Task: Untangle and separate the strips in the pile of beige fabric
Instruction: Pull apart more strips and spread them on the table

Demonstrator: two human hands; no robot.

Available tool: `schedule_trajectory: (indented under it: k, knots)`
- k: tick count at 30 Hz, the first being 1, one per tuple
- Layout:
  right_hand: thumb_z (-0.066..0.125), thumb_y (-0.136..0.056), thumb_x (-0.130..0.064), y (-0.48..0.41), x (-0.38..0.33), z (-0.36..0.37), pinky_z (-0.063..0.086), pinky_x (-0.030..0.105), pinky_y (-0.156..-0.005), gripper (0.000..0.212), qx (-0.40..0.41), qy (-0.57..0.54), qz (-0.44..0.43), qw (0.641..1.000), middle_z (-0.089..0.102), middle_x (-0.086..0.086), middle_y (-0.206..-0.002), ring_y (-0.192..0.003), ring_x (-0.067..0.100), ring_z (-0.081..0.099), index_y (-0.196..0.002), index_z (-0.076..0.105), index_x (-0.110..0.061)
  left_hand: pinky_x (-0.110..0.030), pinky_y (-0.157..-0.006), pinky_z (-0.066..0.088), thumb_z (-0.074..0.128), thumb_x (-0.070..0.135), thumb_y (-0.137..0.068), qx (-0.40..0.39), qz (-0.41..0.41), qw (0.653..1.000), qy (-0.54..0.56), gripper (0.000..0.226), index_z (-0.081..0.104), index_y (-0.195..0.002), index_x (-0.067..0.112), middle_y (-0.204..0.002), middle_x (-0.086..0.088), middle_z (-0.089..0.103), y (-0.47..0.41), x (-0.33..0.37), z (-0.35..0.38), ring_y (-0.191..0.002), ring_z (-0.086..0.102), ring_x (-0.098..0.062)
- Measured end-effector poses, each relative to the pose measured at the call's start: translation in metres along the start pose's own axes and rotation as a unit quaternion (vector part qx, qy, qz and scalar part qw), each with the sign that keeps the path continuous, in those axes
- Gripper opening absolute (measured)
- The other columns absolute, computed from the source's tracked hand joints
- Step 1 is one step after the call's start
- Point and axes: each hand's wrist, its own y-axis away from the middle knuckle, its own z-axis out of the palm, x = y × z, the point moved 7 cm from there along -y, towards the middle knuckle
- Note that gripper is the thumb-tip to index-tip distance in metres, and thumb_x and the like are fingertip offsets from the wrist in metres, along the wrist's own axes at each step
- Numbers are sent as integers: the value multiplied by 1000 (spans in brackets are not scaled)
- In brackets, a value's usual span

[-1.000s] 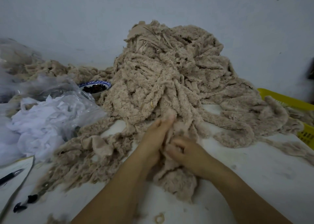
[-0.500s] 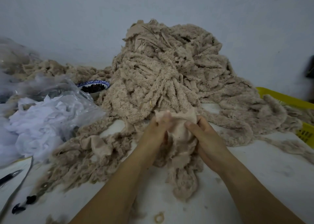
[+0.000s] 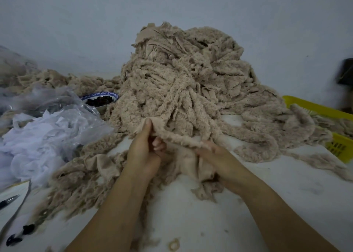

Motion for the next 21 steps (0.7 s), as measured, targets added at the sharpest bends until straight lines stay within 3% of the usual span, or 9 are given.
schedule_trajectory:
  k: [3, 6, 8, 11, 13, 15, 17, 19, 21]
  knots:
    - [49, -103, -23, -1, -5, -11, 42, 21, -44, 28, 1, -230, 13, 973, 61, 3, -65, -51, 9, 54, -88, 67, -8, -19, -40, 32, 57, 35, -98, 11, 29, 975, -221, 38, 62, -66, 15, -49, 0, 49, 9, 0, 5, -41, 43, -9]
    - [61, -93, -39, 3, -9, 3, 46, 21, -50, 29, -94, -190, -20, 977, 66, 7, -78, -61, 11, 60, -105, 69, -13, -19, -44, 37, 61, 33, -94, -47, 89, 811, -576, 33, 61, -67, 14, -51, 1, 55, 17, -19, 27, -43, 46, -4]
    - [67, -87, -35, 2, 1, 3, 48, 23, -54, 35, -79, -130, 3, 988, 71, 6, -87, -70, 14, 65, -116, 64, -16, -19, -44, 34, 58, 25, -94, -140, 81, 743, -649, 34, 54, -62, 18, -49, 8, 55, 22, -38, 40, -43, 47, -1]
    - [62, -95, -16, -2, -1, -14, 48, 23, -53, 9, -36, -109, -3, 993, 70, 7, -77, -64, 15, 64, -92, 70, -17, -6, -57, 43, 63, 33, -93, -189, 34, 779, -597, 10, 69, -84, 32, -79, 21, 71, 24, -40, 40, -71, 64, 7]
    - [55, -94, -8, -5, -17, -41, 43, 18, -47, 29, 26, -187, -51, 981, 67, 7, -69, -53, 11, 58, -75, 74, -19, -4, -63, 44, 62, 39, -93, -175, 26, 805, -566, 7, 68, -94, 42, -90, 24, 70, 20, -34, 37, -77, 64, 11]
    - [60, -92, -25, -6, -26, -84, 52, 20, -55, 18, 130, -396, -111, 902, 71, 7, -85, -68, 10, 68, -90, 76, -16, -10, -68, 45, 59, 47, -94, -160, 31, 799, -578, 8, 64, -100, 47, -99, 25, 67, 15, -38, 37, -83, 63, 11]
    - [63, -89, -47, -6, -13, -103, 60, 28, -74, 48, 180, -503, -95, 840, 63, 15, -117, -97, 21, 73, -125, 57, -16, -8, -69, 40, 58, 57, -91, -178, 26, 725, -665, 26, 59, -112, 43, -110, 22, 58, 17, -52, 43, -90, 57, 9]
    - [58, -93, -51, -7, 8, -95, 61, 30, -74, 44, 202, -391, -12, 898, 60, 17, -120, -97, 24, 74, -124, 48, -22, -17, -79, 40, 60, 60, -89, -215, 21, 617, -757, 49, 53, -127, 30, -116, 11, 48, 20, -78, 42, -103, 49, -6]
    - [57, -99, -36, -7, 21, -84, 60, 28, -69, 21, 221, -203, 19, 954, 68, 16, -110, -88, 19, 75, -106, 59, -16, -25, -82, 40, 60, 43, -92, -208, 44, 574, -791, 40, 53, -124, 20, -114, 1, 46, 20, -89, 44, -106, 48, -16]
